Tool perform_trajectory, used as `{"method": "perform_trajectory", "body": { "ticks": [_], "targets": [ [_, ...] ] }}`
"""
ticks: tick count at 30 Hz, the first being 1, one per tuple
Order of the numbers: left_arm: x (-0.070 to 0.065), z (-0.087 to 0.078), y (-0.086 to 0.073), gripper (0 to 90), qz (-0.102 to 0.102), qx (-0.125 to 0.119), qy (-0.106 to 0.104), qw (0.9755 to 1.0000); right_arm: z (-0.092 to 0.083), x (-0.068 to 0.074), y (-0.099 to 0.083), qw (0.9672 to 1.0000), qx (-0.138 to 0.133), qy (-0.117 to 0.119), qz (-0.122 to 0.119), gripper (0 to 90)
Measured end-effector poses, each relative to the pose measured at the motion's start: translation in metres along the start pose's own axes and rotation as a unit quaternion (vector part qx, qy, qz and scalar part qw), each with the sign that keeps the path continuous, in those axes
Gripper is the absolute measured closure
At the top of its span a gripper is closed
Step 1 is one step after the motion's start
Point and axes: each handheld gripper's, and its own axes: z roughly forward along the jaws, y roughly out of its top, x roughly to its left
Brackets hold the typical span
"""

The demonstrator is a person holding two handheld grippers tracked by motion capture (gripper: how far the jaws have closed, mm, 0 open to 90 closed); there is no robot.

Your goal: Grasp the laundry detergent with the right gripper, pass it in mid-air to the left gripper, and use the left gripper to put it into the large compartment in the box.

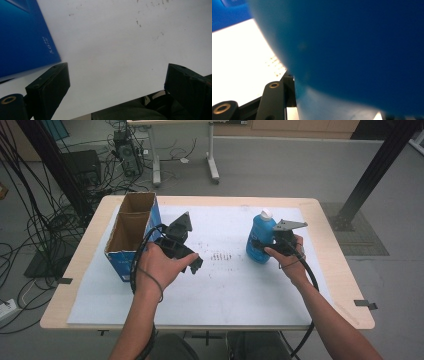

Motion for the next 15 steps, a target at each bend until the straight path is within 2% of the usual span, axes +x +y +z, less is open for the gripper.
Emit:
{"method": "perform_trajectory", "body": {
  "ticks": [5,9,15],
  "targets": [
    [0.003,-0.016,0.004,6.4,0.025,-0.004,0.009,0.9996,-0.002,0.001,0.012,0.9999,0.006,0.009,-0.005,44.9],
    [0.005,-0.022,0.009,6.1,0.036,-0.005,0.019,0.9992,-0.003,0.004,0.021,0.9995,0.016,0.029,-0.002,44.9],
    [0.006,-0.038,0.018,6.0,0.075,-0.004,0.032,0.9967,-0.003,0.009,0.037,0.9984,0.021,0.051,-0.007,44.8]
  ]
}}
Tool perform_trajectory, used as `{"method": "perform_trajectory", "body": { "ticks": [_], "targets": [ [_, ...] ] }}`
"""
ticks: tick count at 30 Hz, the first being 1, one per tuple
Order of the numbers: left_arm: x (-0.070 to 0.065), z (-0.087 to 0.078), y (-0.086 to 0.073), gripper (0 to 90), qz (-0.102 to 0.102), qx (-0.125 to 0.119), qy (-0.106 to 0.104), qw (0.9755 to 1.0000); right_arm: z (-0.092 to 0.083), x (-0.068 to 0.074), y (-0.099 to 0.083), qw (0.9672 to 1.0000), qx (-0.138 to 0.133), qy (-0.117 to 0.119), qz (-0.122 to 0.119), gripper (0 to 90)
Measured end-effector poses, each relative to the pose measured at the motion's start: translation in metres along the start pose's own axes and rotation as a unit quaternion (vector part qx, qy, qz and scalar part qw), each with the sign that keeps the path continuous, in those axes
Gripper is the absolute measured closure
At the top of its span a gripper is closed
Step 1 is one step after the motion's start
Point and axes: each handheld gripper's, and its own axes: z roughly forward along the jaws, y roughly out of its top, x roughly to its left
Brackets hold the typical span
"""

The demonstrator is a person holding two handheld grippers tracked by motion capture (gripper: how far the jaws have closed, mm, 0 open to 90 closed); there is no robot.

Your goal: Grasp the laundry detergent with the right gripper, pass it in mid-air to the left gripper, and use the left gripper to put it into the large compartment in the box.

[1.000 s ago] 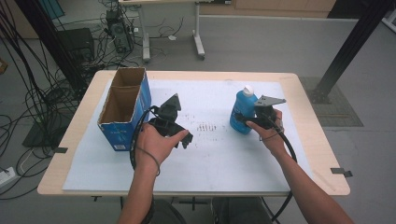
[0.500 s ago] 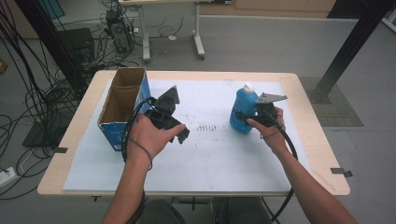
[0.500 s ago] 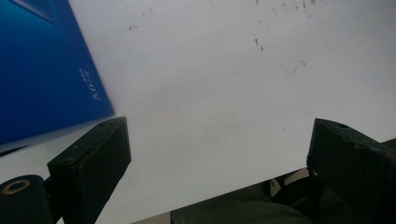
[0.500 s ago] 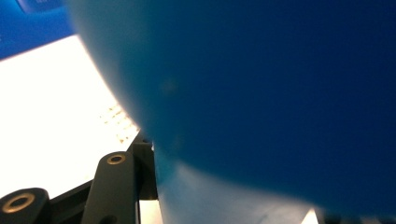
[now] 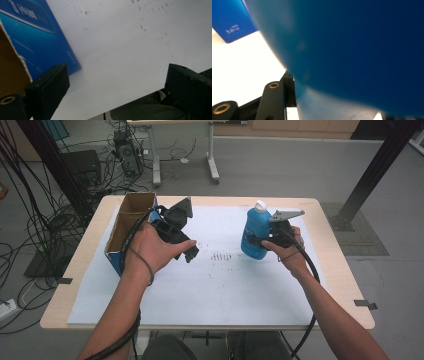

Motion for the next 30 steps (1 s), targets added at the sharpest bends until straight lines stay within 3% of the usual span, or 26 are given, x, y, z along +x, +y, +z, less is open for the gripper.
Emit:
{"method": "perform_trajectory", "body": {
  "ticks": [7,12,15,18,24,25,26,30],
  "targets": [
    [0.005,-0.02,0.006,5.7,0.035,-0.005,0.007,0.9994,0.0,0.011,0.019,0.9996,0.005,0.023,-0.014,44.8],
    [0.007,-0.029,0.012,5.5,0.062,-0.002,0.001,0.9981,0.004,0.021,0.03,0.9986,0.01,0.047,-0.022,44.7],
    [0.006,-0.035,0.013,5.7,0.095,0.003,-0.006,0.9954,0.008,0.03,0.038,0.9971,0.016,0.066,-0.033,44.7],
    [0.007,-0.039,0.015,5.8,0.11,0.002,-0.001,0.9939,0.011,0.034,0.042,0.9962,0.017,0.077,-0.037,44.7],
    [0.012,-0.049,0.018,5.5,0.131,0.001,0.001,0.9914,0.021,0.052,0.055,0.9921,0.014,0.111,-0.056,44.7],
    [0.013,-0.05,0.019,5.6,0.135,0.003,-0.002,0.9908,0.025,0.06,0.059,0.9901,0.018,0.123,-0.065,44.6],
    [0.013,-0.052,0.019,5.6,0.141,0.003,-0.001,0.9901,0.025,0.06,0.059,0.9901,0.018,0.123,-0.065,44.6],
    [0.013,-0.061,0.019,5.7,0.165,-0.005,0.003,0.9863,0.033,0.075,0.068,0.9851,0.025,0.148,-0.085,44.6]
  ]
}}
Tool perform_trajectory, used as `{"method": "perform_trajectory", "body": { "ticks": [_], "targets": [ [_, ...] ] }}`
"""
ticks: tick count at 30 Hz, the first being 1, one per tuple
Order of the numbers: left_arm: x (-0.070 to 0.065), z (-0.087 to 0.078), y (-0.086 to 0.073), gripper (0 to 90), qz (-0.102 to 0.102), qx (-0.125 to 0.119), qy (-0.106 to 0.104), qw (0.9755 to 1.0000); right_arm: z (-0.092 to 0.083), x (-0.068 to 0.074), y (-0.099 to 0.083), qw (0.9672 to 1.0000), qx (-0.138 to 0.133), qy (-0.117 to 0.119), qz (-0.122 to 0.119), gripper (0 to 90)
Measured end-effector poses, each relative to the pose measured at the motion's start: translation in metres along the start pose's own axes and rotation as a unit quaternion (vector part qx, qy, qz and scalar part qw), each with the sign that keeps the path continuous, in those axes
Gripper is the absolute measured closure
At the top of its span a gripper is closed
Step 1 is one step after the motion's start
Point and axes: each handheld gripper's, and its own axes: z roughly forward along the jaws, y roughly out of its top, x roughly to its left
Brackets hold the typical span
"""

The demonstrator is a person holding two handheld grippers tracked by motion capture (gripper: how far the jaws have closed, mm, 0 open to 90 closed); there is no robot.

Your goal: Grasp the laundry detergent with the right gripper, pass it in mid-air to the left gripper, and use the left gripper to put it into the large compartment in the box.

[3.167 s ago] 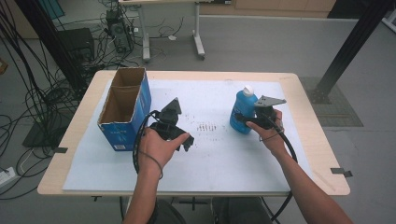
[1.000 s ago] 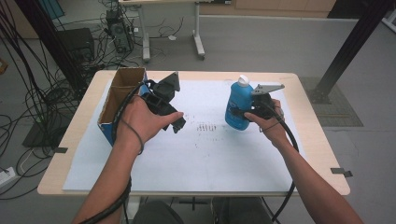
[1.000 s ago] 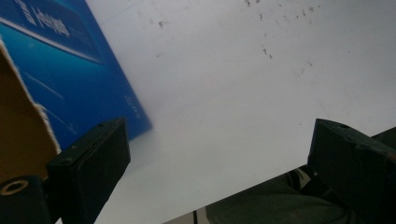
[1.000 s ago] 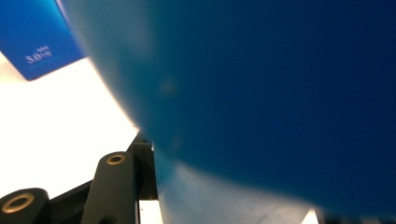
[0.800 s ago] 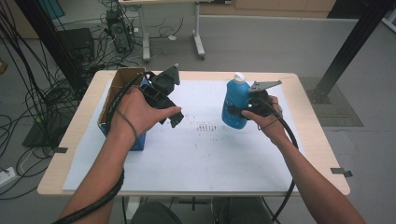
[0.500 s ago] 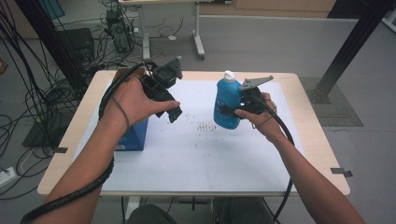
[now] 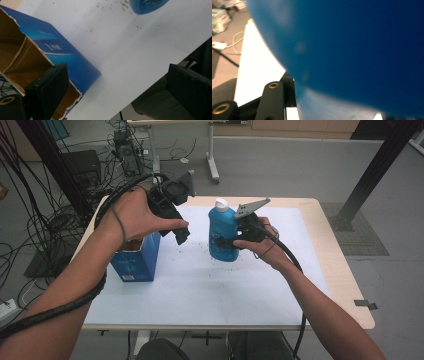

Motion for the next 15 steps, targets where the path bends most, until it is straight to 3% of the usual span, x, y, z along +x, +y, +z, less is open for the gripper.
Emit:
{"method": "perform_trajectory", "body": {
  "ticks": [4,9,15],
  "targets": [
    [-0.001,-0.01,0.002,5.3,0.031,-0.008,0.002,0.9995,0.011,0.013,0.011,0.999,0.004,0.037,-0.024,44.5],
    [-0.001,-0.021,0.005,5.2,0.058,-0.017,0.005,0.9982,0.019,0.022,0.017,0.9973,0.013,0.06,-0.041,44.6],
    [-0.005,-0.028,0.009,5.1,0.097,-0.031,-0.006,0.9948,0.026,0.032,0.022,0.9934,0.013,0.094,-0.065,44.5]
  ]
}}
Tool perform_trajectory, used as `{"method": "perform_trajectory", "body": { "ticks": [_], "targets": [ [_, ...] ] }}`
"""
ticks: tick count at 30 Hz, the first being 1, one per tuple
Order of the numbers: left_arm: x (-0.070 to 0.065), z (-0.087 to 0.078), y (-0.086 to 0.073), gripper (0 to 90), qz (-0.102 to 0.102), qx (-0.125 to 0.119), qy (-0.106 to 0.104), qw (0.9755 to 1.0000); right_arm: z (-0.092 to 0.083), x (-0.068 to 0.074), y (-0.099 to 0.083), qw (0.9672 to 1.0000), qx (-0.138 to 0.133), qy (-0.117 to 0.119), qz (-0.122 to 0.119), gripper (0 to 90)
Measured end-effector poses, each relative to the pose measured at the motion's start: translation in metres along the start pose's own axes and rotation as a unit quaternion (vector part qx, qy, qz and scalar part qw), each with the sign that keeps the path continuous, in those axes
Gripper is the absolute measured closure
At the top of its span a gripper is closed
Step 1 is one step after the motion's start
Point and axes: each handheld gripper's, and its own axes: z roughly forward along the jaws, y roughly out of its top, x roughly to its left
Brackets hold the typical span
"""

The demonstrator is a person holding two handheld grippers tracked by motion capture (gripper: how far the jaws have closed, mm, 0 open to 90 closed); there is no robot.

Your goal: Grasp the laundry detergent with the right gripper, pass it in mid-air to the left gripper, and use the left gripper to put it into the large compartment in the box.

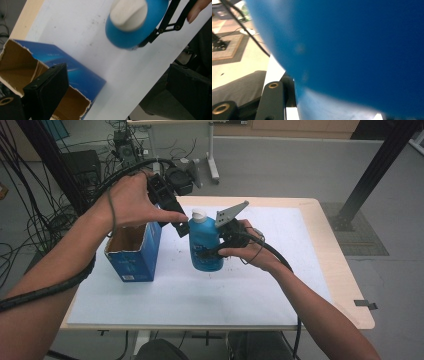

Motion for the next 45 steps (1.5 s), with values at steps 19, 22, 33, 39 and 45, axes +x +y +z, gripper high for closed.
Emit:
{"method": "perform_trajectory", "body": {
  "ticks": [19,22,33,39,45],
  "targets": [
    [-0.009,-0.014,0.01,5.1,0.09,0.013,-0.034,0.9952,0.005,0.007,0.009,0.9975,-0.01,0.052,-0.047,44.5],
    [-0.009,-0.013,0.012,5.0,0.097,0.015,-0.036,0.9945,0.006,0.008,0.011,0.997,-0.016,0.055,-0.052,44.5],
    [-0.013,-0.007,0.017,5.1,0.12,0.03,-0.055,0.9909,0.01,0.014,0.021,0.9952,-0.019,0.065,-0.07,44.5],
    [-0.016,-0.001,0.021,5.1,0.133,0.038,-0.064,0.9883,0.012,0.017,0.026,0.9943,-0.021,0.066,-0.081,44.6],
    [-0.016,0.004,0.022,5.1,0.136,0.045,-0.067,0.9873,0.008,0.019,0.03,0.9939,-0.029,0.063,-0.086,44.6]
  ]
}}
